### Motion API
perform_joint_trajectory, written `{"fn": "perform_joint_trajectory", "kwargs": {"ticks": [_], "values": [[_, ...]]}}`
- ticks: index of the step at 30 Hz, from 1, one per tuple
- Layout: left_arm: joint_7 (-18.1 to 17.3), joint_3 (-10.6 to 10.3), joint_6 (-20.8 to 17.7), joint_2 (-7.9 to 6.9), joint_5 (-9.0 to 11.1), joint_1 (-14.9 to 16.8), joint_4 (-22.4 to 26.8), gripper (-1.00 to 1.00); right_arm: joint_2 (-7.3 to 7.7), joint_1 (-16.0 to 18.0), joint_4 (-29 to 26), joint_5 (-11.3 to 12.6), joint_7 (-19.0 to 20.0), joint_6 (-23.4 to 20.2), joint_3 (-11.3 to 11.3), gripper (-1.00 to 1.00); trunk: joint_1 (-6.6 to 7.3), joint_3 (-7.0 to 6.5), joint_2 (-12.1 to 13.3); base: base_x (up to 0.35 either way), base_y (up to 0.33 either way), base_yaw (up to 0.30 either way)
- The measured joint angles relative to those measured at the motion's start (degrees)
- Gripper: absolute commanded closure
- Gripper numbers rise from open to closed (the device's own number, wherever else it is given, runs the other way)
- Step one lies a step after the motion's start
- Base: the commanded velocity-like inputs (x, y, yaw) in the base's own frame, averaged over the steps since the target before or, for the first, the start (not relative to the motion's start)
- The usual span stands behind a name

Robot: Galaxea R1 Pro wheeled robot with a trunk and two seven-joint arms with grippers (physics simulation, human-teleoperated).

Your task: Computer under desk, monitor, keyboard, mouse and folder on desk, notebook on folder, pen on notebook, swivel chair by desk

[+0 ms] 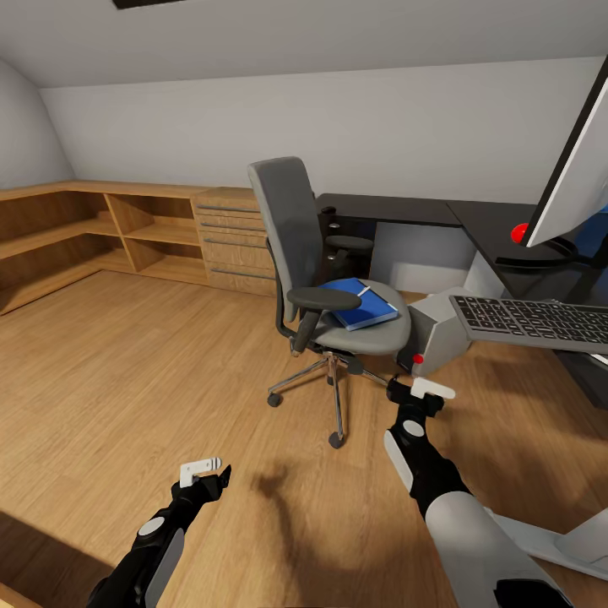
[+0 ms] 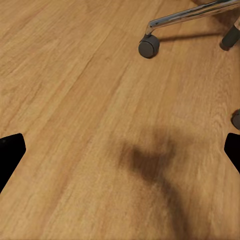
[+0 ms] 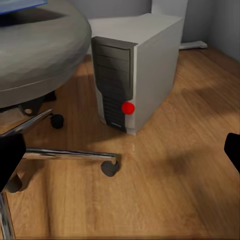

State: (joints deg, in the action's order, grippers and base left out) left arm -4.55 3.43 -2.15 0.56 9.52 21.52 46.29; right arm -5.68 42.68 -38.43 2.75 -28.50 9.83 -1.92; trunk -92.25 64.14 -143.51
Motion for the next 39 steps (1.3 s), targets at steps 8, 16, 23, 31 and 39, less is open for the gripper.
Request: {"fn": "perform_joint_trajectory", "kwargs": {"ticks": [8,16,23,31,39], "values": [[-0.04,-0.07,0.00,0.00,-0.03,0.00,-0.07,-1.00,-0.21,-0.03,0.16,0.03,0.13,1.41,-0.17,-1.00,0.00,0.00,0.00,0.000,0.000,0.000],[-0.10,-0.08,0.07,0.00,-0.08,-0.01,-0.07,-1.00,-0.50,-0.16,0.20,0.03,-0.14,5.98,-0.08,-1.00,0.00,0.00,0.00,0.000,0.000,0.034],[-0.16,-0.07,0.07,0.00,-0.09,-0.01,-0.07,-1.00,-0.53,-0.17,0.22,-0.03,-0.23,6.67,-0.13,-1.00,0.00,0.00,0.00,0.000,0.000,0.177],[-0.21,-0.09,0.08,0.00,-0.07,0.00,-0.08,-1.00,-0.47,-0.18,0.25,-0.05,-0.25,6.76,-0.16,-1.00,0.00,0.00,0.00,0.000,0.000,0.049],[-0.28,-0.11,0.08,0.00,-0.08,0.00,-0.08,-1.00,-0.44,-0.24,0.21,-0.12,-0.25,6.84,-0.16,-1.00,0.00,0.00,0.00,0.000,0.000,0.033]]}}
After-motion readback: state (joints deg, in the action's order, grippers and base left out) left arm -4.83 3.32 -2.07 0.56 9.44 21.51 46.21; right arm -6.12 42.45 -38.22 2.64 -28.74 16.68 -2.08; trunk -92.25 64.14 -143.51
